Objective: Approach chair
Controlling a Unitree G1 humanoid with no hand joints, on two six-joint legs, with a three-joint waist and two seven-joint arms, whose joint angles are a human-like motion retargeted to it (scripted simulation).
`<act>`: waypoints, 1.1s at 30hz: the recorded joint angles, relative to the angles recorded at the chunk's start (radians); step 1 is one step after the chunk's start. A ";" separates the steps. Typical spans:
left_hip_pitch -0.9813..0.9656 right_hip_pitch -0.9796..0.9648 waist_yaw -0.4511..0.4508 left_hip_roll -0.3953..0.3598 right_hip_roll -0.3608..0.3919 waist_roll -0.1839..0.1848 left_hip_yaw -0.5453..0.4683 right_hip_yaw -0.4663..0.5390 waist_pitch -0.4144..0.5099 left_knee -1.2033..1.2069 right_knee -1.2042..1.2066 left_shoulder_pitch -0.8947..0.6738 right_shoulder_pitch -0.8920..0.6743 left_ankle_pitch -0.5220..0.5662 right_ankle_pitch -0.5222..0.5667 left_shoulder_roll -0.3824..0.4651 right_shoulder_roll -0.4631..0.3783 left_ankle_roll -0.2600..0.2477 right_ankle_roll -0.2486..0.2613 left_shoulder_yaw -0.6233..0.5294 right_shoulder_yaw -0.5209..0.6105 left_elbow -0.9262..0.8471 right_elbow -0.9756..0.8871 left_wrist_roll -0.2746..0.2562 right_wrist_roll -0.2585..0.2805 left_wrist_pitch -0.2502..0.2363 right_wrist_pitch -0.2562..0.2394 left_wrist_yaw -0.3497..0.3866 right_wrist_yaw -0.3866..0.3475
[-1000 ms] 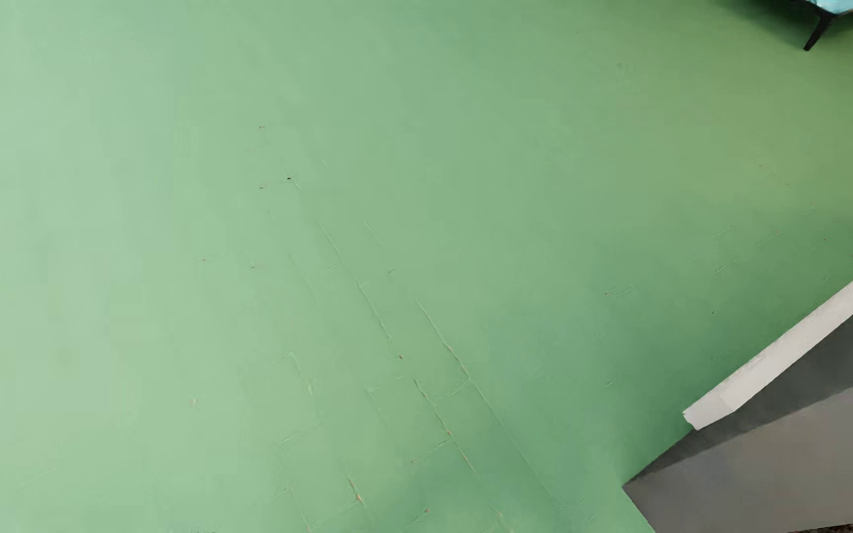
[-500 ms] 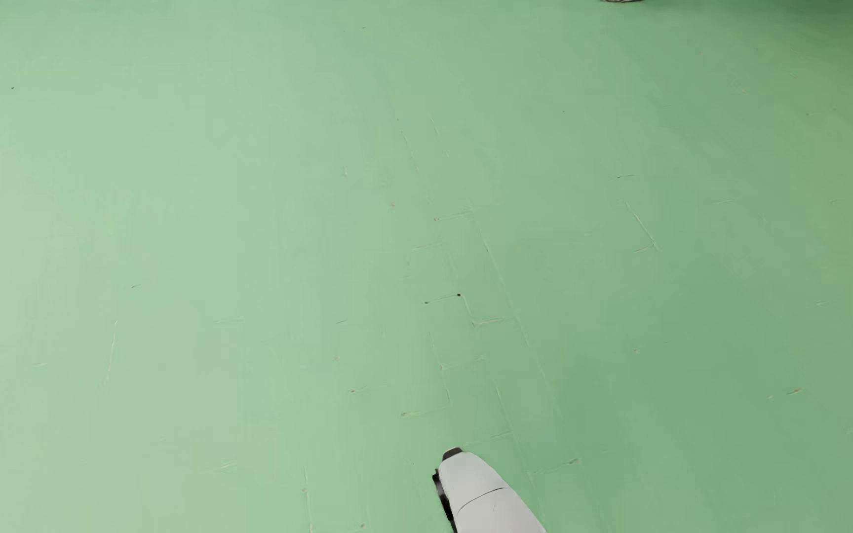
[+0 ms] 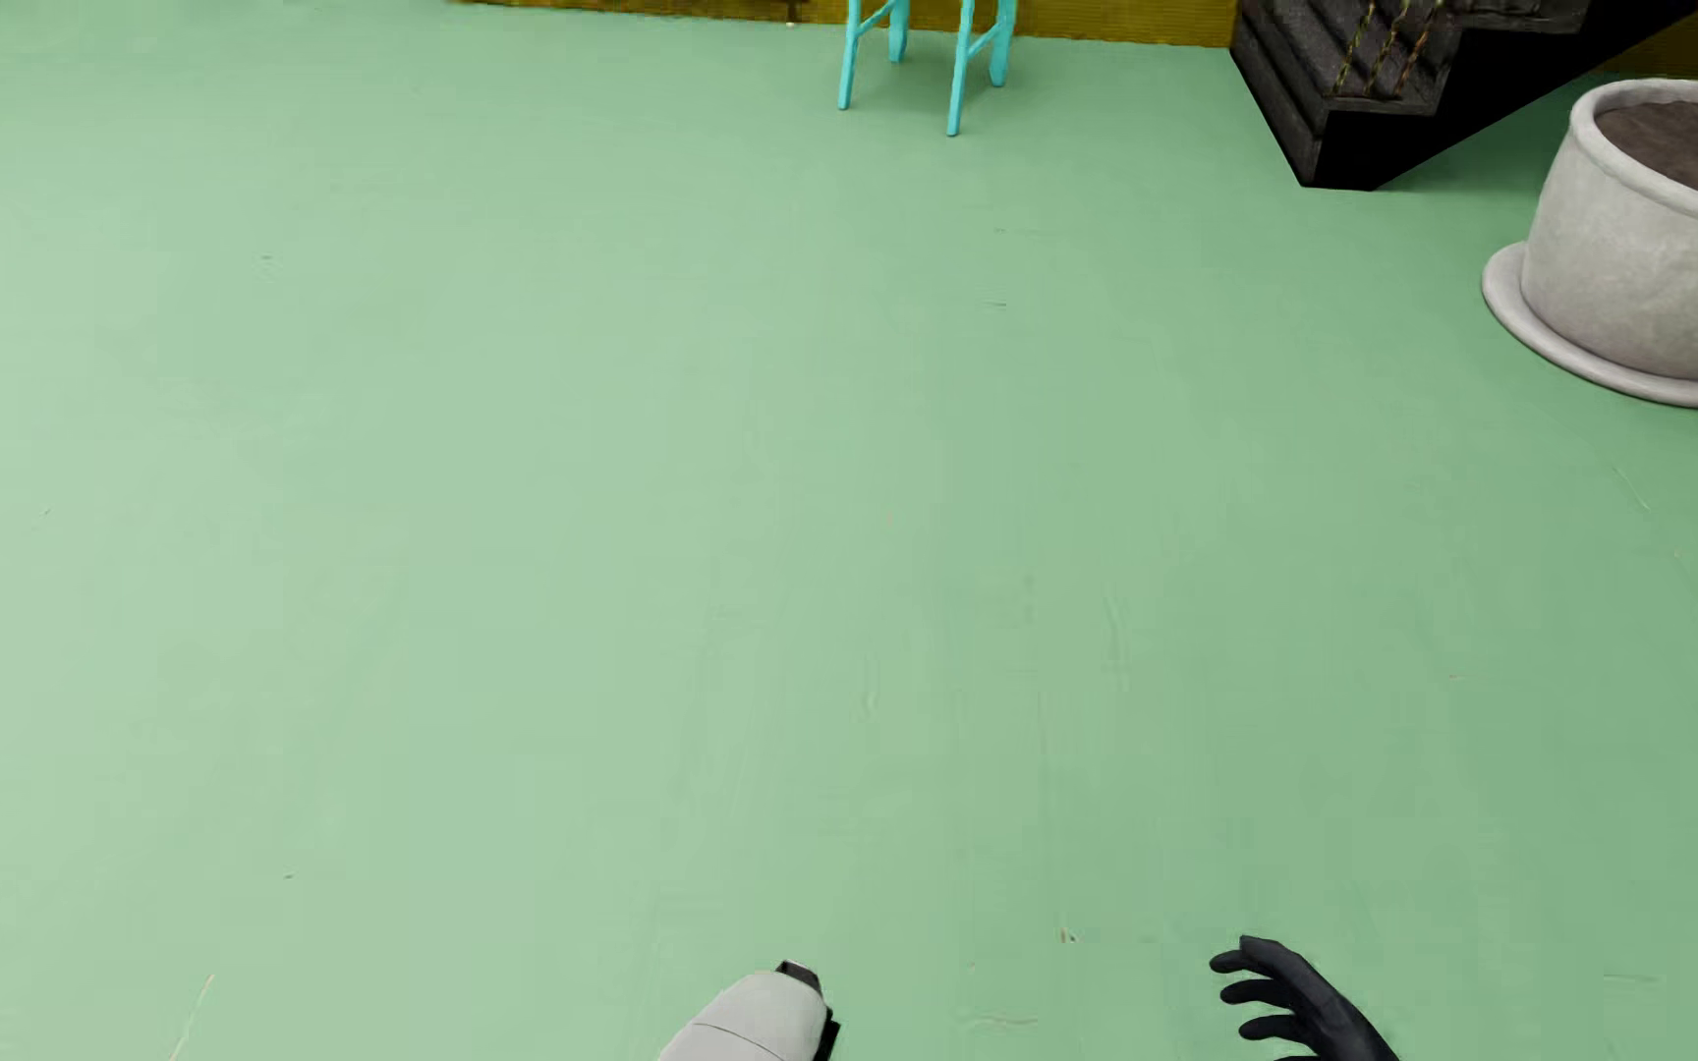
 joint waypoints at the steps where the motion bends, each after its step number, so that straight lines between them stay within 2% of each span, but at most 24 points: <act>1: 0.069 -0.125 -0.062 -0.044 -0.001 -0.010 0.000 0.000 0.002 0.007 0.216 -0.034 0.022 -0.048 -0.009 -0.007 0.020 0.000 0.000 0.002 0.035 -0.009 0.062 0.000 0.000 0.000 0.000 0.000 0.000; 3: 0.316 -0.321 -0.202 -0.102 0.042 0.009 0.000 0.000 0.023 -0.092 0.472 -0.117 0.088 -0.159 -0.312 -0.011 0.042 0.000 0.000 0.063 0.159 -0.077 0.196 0.000 0.000 0.000 0.000 0.000 0.000; 5: 0.574 -0.520 -0.335 -0.097 0.095 0.050 0.000 0.000 0.030 -0.224 0.434 -0.203 0.180 -0.312 -0.462 -0.006 0.049 0.000 0.000 0.161 0.251 -0.198 0.319 0.000 0.000 0.000 0.000 0.000 0.000; 10: 0.916 -0.779 -0.608 0.018 0.077 0.104 0.000 0.000 -0.030 -0.345 -0.361 -0.404 0.388 -0.619 -0.418 0.046 0.029 0.000 0.000 0.443 0.228 -0.539 0.451 0.000 0.000 0.000 0.000 0.000 0.000; 11: 0.950 -0.820 -0.641 0.049 0.066 0.106 0.000 0.000 -0.046 -0.333 -0.744 -0.424 0.411 -0.617 -0.249 0.066 0.018 0.000 0.000 0.483 0.227 -0.590 0.464 0.000 0.000 0.000 0.000 0.000 0.000; 12: 0.995 -0.847 -0.682 0.085 0.061 0.105 0.000 0.000 -0.045 -0.306 -0.375 -0.428 0.427 -0.582 -0.460 0.072 0.015 0.000 0.000 0.521 0.206 -0.608 0.483 0.000 0.000 0.000 0.000 0.000 0.000; 13: 1.030 -0.851 -0.709 0.118 0.076 0.116 0.000 0.000 -0.044 -0.237 -0.273 -0.415 0.434 -0.504 -0.410 0.070 0.005 0.000 0.000 0.536 0.208 -0.606 0.505 0.000 0.000 0.000 0.000 0.000 0.000; 14: 0.984 -0.915 -0.701 0.149 0.107 0.149 0.000 0.000 -0.070 -0.096 -0.136 -0.397 0.434 -0.350 -0.344 0.048 0.005 0.000 0.000 0.538 0.200 -0.584 0.527 0.000 0.000 0.000 0.000 0.000 0.000; 15: 0.960 -0.878 -0.677 0.197 0.174 0.185 0.000 0.000 -0.048 0.071 -0.019 -0.367 0.406 -0.158 -0.389 0.026 -0.002 0.000 0.000 0.522 0.219 -0.530 0.570 0.000 0.000 0.000 0.000 0.000 0.000; 16: 0.875 -0.803 -0.644 0.179 0.197 0.167 0.000 0.000 -0.032 0.308 0.009 -0.339 0.372 -0.040 -0.460 0.016 0.009 0.000 0.000 0.452 0.236 -0.479 0.570 0.000 0.000 0.000 0.000 0.000 0.000; 18: 0.665 -0.612 -0.528 0.148 0.246 0.148 0.000 0.000 -0.009 0.612 -0.068 -0.349 0.314 -0.141 -0.493 -0.016 0.028 0.000 0.000 0.262 0.233 -0.269 0.449 0.000 0.000 0.000 0.000 0.000 0.000; 19: 0.567 -0.508 -0.458 0.109 0.252 0.110 0.000 0.000 -0.002 0.623 -0.131 -0.286 0.277 -0.159 -0.487 -0.028 0.052 0.000 0.000 0.270 0.197 -0.251 0.363 0.000 0.000 0.000 0.000 0.000 0.000; 20: 0.486 -0.397 -0.384 0.088 0.255 0.096 0.000 0.000 0.009 0.540 -0.200 -0.236 0.253 -0.124 -0.482 -0.060 0.053 0.000 0.000 0.275 0.165 -0.153 0.254 0.000 0.000 0.000 0.000 0.000 0.000; 21: 0.404 -0.315 -0.328 0.059 0.237 0.070 0.000 0.000 0.006 0.368 -0.252 -0.214 0.207 -0.035 -0.468 -0.040 0.054 0.000 0.000 0.121 0.160 -0.088 0.163 0.000 0.000 0.000 0.000 0.000 0.000; 22: 0.341 -0.241 -0.263 0.050 0.221 0.056 0.000 0.000 0.009 0.151 -0.293 -0.170 0.164 0.053 -0.460 -0.038 0.053 0.000 0.000 0.083 0.139 -0.053 0.057 0.000 0.000 0.000 0.000 0.000 0.000; 23: 0.306 -0.157 -0.218 0.050 0.203 0.049 0.000 0.000 0.008 -0.058 -0.331 -0.120 0.134 0.033 -0.483 -0.037 0.049 0.000 0.000 0.050 0.093 -0.026 -0.045 0.000 0.000 0.000 0.000 0.000 0.000; 25: 0.224 -0.068 -0.125 0.095 0.192 0.061 0.000 0.000 -0.012 -0.286 -0.350 -0.047 0.043 -0.487 -0.535 -0.024 0.025 0.000 0.000 -0.013 0.043 -0.003 -0.172 0.000 0.000 0.000 0.000 0.000 0.000; 26: 0.196 -0.024 -0.083 0.107 0.167 0.056 0.000 0.000 -0.016 -0.270 -0.344 -0.015 0.017 -0.639 -0.548 -0.019 0.015 0.000 0.000 0.003 0.008 -0.011 -0.214 0.000 0.000 0.000 0.000 0.000 0.000; 27: 0.179 0.026 -0.025 0.127 0.156 0.068 0.000 0.000 -0.006 -0.269 -0.332 0.003 0.010 -0.606 -0.524 -0.009 0.011 0.000 0.000 -0.027 -0.026 0.002 -0.233 0.000 0.000 0.000 0.000 0.000 0.000; 28: 0.157 0.077 -0.024 0.089 0.136 0.053 0.000 0.000 -0.018 -0.250 -0.309 0.026 0.026 -0.443 -0.460 -0.004 0.014 0.000 0.000 -0.032 -0.047 0.014 -0.224 0.000 0.000 0.000 0.000 0.000 0.000; 30: 0.118 0.006 -0.035 0.003 0.054 0.004 0.000 0.000 -0.051 -0.134 -0.050 0.044 0.070 -0.060 -0.157 -0.016 0.033 0.000 0.000 -0.005 -0.039 0.046 -0.146 0.000 0.000 0.000 0.000 0.000 0.000; 31: 0.172 -0.039 -0.056 -0.034 0.038 -0.008 0.000 0.000 -0.033 -0.067 0.119 0.031 0.094 -0.044 -0.041 -0.015 0.052 0.000 0.000 -0.003 -0.006 0.058 -0.057 0.000 0.000 0.000 0.000 0.000 0.000; 32: 0.221 -0.162 -0.081 -0.087 0.012 -0.023 0.000 0.000 -0.011 -0.054 0.331 -0.019 0.086 -0.056 -0.073 -0.024 0.057 0.000 0.000 0.028 0.051 0.061 0.040 0.000 0.000 0.000 0.000 0.000 0.000; 33: 0.320 -0.262 -0.126 -0.114 0.016 -0.023 0.000 0.000 0.012 -0.085 0.470 -0.080 0.073 -0.114 -0.229 -0.027 0.065 0.000 0.000 0.022 0.128 0.045 0.149 0.000 0.000 0.000 0.000 0.000 0.000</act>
